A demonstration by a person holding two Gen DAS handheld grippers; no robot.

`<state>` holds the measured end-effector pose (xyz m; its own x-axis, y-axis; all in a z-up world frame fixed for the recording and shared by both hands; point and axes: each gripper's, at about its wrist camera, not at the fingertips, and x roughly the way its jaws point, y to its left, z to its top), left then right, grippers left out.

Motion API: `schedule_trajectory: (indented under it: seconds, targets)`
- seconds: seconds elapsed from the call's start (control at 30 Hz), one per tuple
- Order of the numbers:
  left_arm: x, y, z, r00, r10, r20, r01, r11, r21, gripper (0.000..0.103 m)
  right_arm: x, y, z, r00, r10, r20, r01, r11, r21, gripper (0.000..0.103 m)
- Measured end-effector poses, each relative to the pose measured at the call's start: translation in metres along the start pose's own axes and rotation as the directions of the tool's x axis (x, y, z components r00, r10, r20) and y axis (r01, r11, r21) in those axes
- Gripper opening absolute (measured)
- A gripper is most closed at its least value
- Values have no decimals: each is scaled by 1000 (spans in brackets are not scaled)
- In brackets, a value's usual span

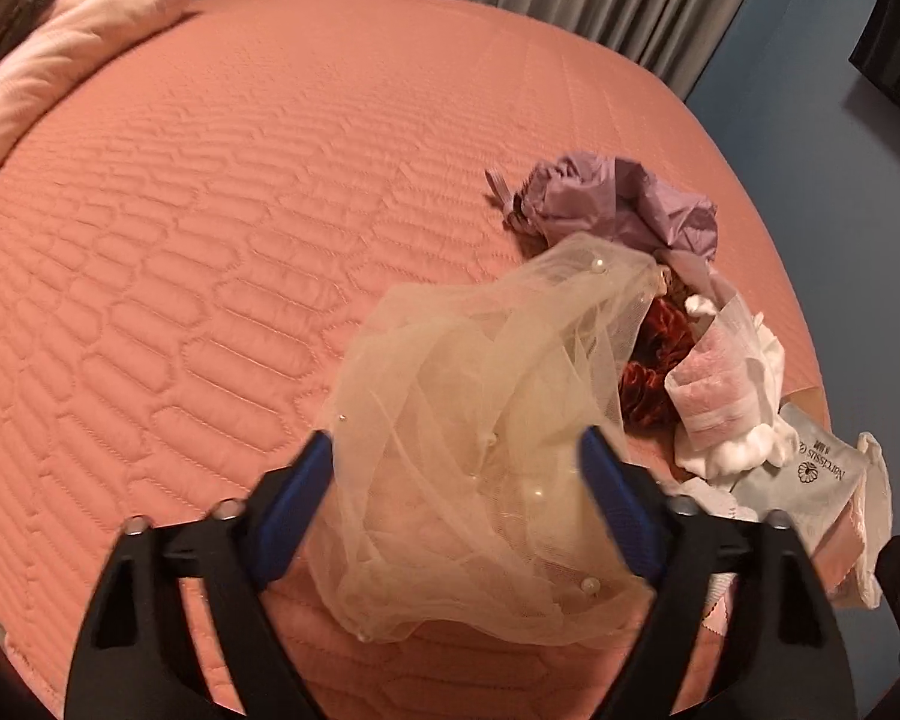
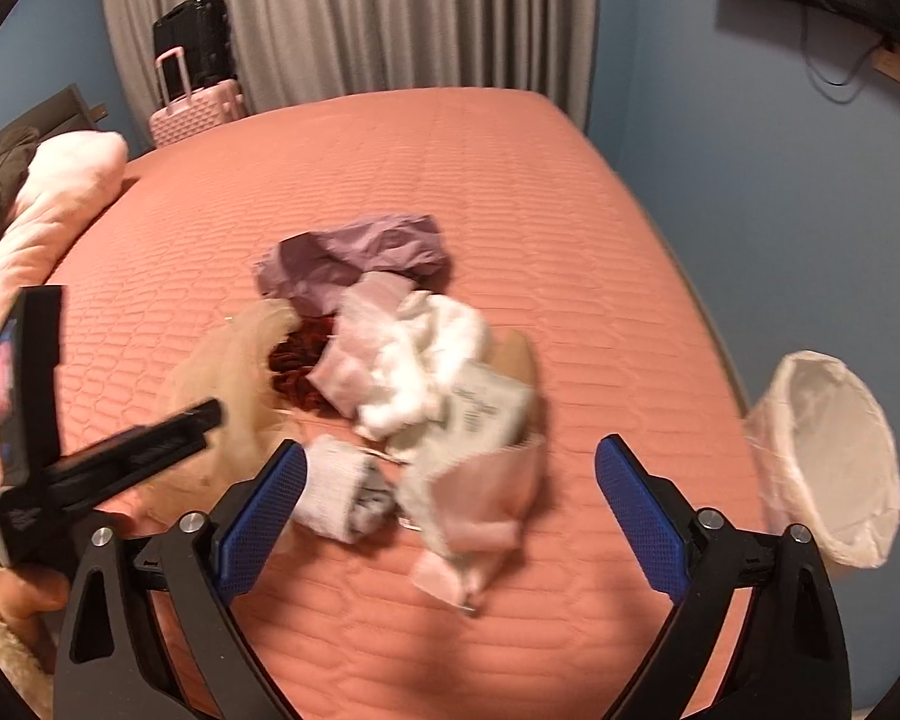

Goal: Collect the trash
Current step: 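Grasp the beige tulle veil with the left tool while the right tool grasps the grey sock, then carry veil and sock to the wastebasket and open both tools over it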

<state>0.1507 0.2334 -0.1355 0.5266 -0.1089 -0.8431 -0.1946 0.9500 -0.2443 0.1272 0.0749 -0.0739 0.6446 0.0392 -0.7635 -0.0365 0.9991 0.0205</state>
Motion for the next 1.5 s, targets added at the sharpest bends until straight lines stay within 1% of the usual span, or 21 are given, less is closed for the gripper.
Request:
schedule_trajectory:
  seconds: [0.03,0.1,0.17,0.2,0.27,0.33,0.4,0.5,0.53,0.57,0.67,0.73,0.87,0.93,1.0,1.1,1.23,1.37,1.4,1.5]
  targets:
    - [3,2,0,1000,-19,-16,19,1000,-9,61,5,6,1,1000,14,-9,-14,1000,-7,89]
    - [6,6,-2,999,-41,-28,41,999,-27,50,14,17,3,999,44,-24,-45,999,-15,84]
    - [4,9,-5,997,-67,-26,67,997,-31,29,22,24,3,997,72,-43,-73,997,-20,79]
    - [3,11,-7,997,-75,-24,74,997,-31,25,28,27,3,996,77,-54,-78,997,-22,77]
    - [-1,17,-7,996,-86,-15,85,996,-36,12,41,32,0,992,90,-89,-92,996,-20,68]
    - [-6,22,-7,996,-85,-2,84,996,-32,8,54,34,-3,987,104,-123,-106,994,-10,64]
    - [-13,27,-9,997,-71,12,72,997,-27,7,68,37,-8,980,124,-157,-126,992,1,62]
    - [-19,26,-10,998,-50,31,50,999,1,7,84,40,-14,969,146,-201,-147,989,10,47]
    - [-21,25,-9,998,-43,35,42,999,11,7,88,41,-16,964,159,-215,-159,987,18,38]
    - [-24,23,-9,999,-36,40,35,999,20,7,90,41,-18,961,163,-224,-162,986,25,35]
    - [-36,17,-7,998,-33,60,30,999,42,6,85,42,-14,961,190,-202,-187,982,36,26]
    - [-45,8,-3,996,-37,78,32,998,61,6,76,43,-9,963,203,-178,-200,979,35,24]
    - [-73,-15,5,989,-59,136,47,994,96,6,41,38,9,971,219,-97,-217,976,28,24]
    - [-92,-29,11,982,-79,174,59,991,119,6,26,35,18,971,232,-63,-230,972,39,24]
    - [-113,-44,16,972,-102,212,71,987,147,6,4,25,29,972,233,-8,-232,972,47,24]
    - [-145,-68,24,953,-142,269,91,977,194,6,-27,5,44,973,224,63,-228,972,61,24]
    - [-180,-105,28,925,-198,325,110,957,269,6,-67,-31,52,969,199,147,-214,972,93,24]
    - [-206,-147,23,900,-268,344,149,930,336,6,-102,-70,59,964,151,220,-184,974,135,24]
    - [-210,-157,22,894,-285,345,158,922,353,6,-114,-85,59,961,128,244,-167,975,147,24]
    - [-217,-188,14,880,-341,331,195,894,403,6,-136,-115,55,957,68,281,-121,977,176,24]
